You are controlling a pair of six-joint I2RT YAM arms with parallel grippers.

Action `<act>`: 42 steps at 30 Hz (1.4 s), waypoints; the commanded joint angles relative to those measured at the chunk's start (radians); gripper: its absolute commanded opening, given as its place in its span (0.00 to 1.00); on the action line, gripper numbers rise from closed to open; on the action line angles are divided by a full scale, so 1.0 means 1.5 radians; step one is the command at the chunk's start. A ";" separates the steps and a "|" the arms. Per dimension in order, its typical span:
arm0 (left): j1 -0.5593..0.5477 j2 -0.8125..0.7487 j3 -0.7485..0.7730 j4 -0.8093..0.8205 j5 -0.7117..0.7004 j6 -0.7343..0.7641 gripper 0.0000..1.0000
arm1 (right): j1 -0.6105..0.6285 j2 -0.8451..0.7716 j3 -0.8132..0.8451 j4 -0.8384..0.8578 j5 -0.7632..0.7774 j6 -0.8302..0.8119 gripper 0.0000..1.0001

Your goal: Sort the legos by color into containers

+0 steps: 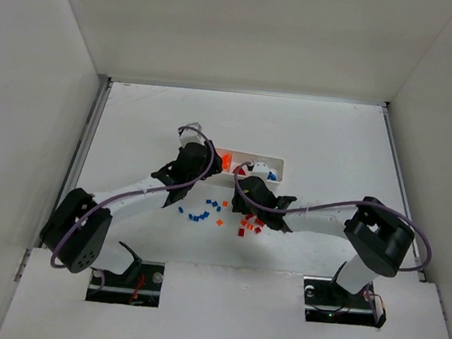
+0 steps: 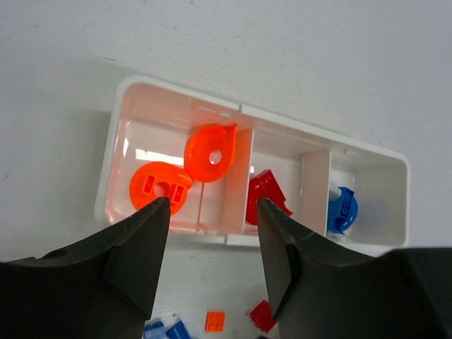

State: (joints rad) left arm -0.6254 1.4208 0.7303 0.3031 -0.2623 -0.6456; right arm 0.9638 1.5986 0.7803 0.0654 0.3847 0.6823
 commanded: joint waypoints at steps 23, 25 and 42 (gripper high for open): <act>-0.067 -0.322 -0.223 -0.299 -0.203 -0.053 0.51 | 0.010 0.101 0.149 -0.164 0.022 0.027 0.25; -0.070 -0.302 -0.226 -0.294 -0.202 -0.062 0.49 | 0.010 0.070 0.138 -0.160 0.037 0.028 0.24; -0.117 -0.295 -0.242 -0.315 -0.201 -0.121 0.44 | -0.101 0.028 0.220 -0.088 0.033 -0.067 0.25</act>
State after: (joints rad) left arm -0.7864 0.9771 0.3851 -0.1493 -0.5354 -0.7837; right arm 0.8639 1.5894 1.0431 -0.1490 0.4221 0.6270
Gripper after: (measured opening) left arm 0.446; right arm 0.306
